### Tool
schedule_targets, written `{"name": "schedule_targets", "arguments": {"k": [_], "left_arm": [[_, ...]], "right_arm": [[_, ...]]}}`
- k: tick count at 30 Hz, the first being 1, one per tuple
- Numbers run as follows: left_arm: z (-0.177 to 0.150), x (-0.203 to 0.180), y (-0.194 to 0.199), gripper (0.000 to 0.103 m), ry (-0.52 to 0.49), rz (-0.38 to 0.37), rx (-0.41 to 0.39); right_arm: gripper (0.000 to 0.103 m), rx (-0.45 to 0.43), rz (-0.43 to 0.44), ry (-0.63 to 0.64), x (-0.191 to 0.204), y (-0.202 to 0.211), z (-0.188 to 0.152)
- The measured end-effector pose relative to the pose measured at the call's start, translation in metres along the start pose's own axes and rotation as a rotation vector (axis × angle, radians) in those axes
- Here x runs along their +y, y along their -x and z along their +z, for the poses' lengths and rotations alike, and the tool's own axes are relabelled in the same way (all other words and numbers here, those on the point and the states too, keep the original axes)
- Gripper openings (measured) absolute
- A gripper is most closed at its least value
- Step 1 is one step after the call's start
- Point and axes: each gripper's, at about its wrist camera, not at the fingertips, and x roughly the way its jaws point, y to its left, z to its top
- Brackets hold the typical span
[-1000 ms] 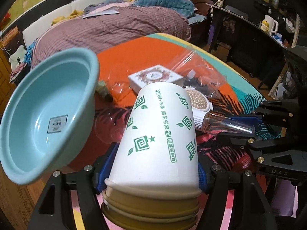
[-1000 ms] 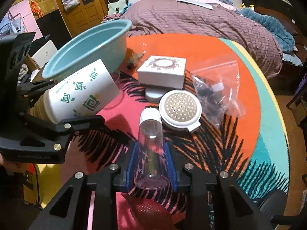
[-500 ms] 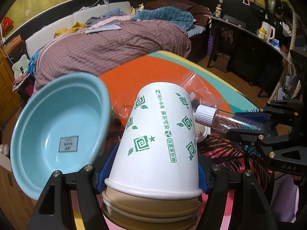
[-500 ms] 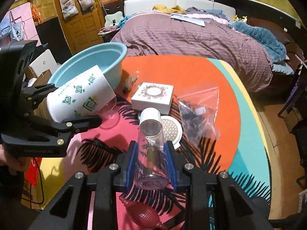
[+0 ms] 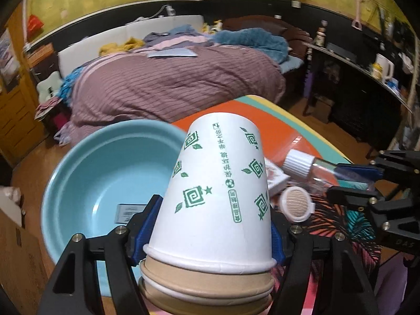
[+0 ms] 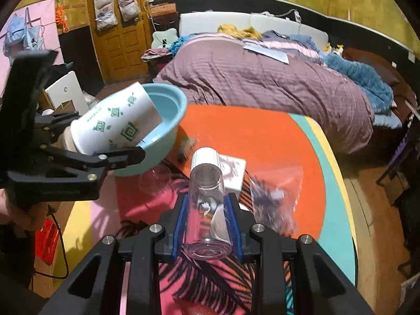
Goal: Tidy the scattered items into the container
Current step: 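Carry the cup stack and bottle over the light-blue basin with both tools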
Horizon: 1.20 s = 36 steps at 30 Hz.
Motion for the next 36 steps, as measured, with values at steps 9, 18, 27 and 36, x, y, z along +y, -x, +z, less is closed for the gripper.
{"name": "schedule_targets", "arguments": {"k": [9, 18, 27, 36], "left_arm": [[-0.002, 0.055, 0.006, 0.075, 0.088, 0.074, -0.007], [-0.010, 0.083, 0.002, 0.075, 0.114, 0.113, 0.008], [-0.013, 0.104, -0.024, 0.075, 0.158, 0.100, 0.052], [-0.023, 0.121, -0.054, 0.075, 0.197, 0.102, 0.106]], "right_arm": [[0.032, -0.049, 0.061, 0.080, 0.039, -0.018, 0.045], [0.032, -0.060, 0.123, 0.154, 0.080, -0.039, 0.076], [0.032, 0.003, 0.166, 0.159, 0.099, -0.082, 0.089], [0.032, 0.094, 0.158, 0.145, 0.101, -0.131, 0.082]]}}
